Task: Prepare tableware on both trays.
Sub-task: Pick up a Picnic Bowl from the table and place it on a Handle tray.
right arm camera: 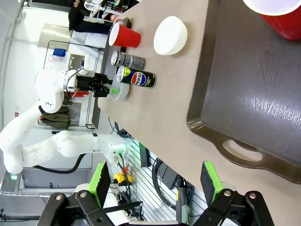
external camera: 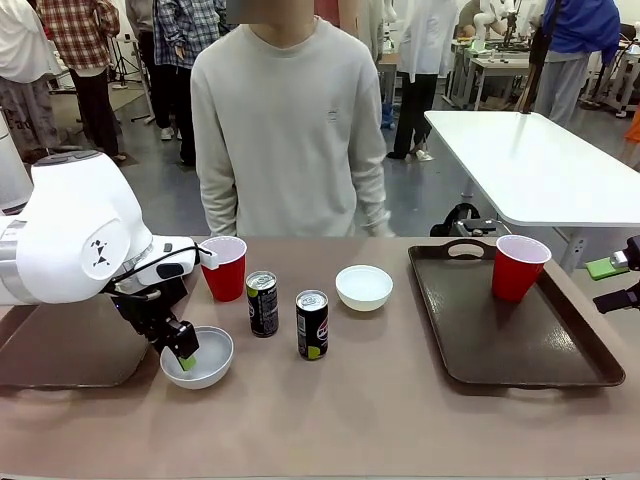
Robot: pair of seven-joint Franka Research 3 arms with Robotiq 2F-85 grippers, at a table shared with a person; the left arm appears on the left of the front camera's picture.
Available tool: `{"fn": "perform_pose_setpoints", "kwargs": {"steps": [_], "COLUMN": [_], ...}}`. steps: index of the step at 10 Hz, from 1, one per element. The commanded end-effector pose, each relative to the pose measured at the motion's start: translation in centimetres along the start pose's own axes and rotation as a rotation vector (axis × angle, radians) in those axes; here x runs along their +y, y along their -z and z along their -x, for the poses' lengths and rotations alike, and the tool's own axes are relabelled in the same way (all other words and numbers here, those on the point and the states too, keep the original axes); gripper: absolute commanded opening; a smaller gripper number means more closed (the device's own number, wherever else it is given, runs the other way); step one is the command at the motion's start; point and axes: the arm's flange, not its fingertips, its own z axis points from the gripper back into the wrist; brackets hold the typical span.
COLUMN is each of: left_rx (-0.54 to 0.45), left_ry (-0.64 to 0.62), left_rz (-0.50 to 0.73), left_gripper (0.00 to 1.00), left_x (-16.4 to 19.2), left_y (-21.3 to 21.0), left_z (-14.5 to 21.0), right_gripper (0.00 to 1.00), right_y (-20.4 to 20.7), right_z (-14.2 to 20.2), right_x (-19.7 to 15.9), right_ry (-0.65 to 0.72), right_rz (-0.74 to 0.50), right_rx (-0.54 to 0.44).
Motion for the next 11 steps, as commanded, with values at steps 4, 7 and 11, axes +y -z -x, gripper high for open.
{"fn": "perform_pose_setpoints", "kwargs": {"steps": [4,7,11], "left_rx": [-0.031,-0.033,-0.040], "left_ry": [0.000,0.009,-0.054], "left_rz": [-0.010,-0.018,-0.003], "left_gripper": [0.00,0.00,0.00], "left_x": [0.0,0.0,0.0], "left_y": [0.0,-0.2,-6.3], "left_z": [0.8,1.0,2.6], "right_gripper": [1.00,1.00,1.00], "right_y": [0.0,0.0,0.0], "right_z": [0.0,0.0,0.0], "right_x": [-0.1,-0.1,-0.1], "right_ry": [-0.002,-0.002,-0.002], "right_rz": [-0.011,-0.011,-0.011], "right_rx": [-0.001,-0.001,-0.001]}}
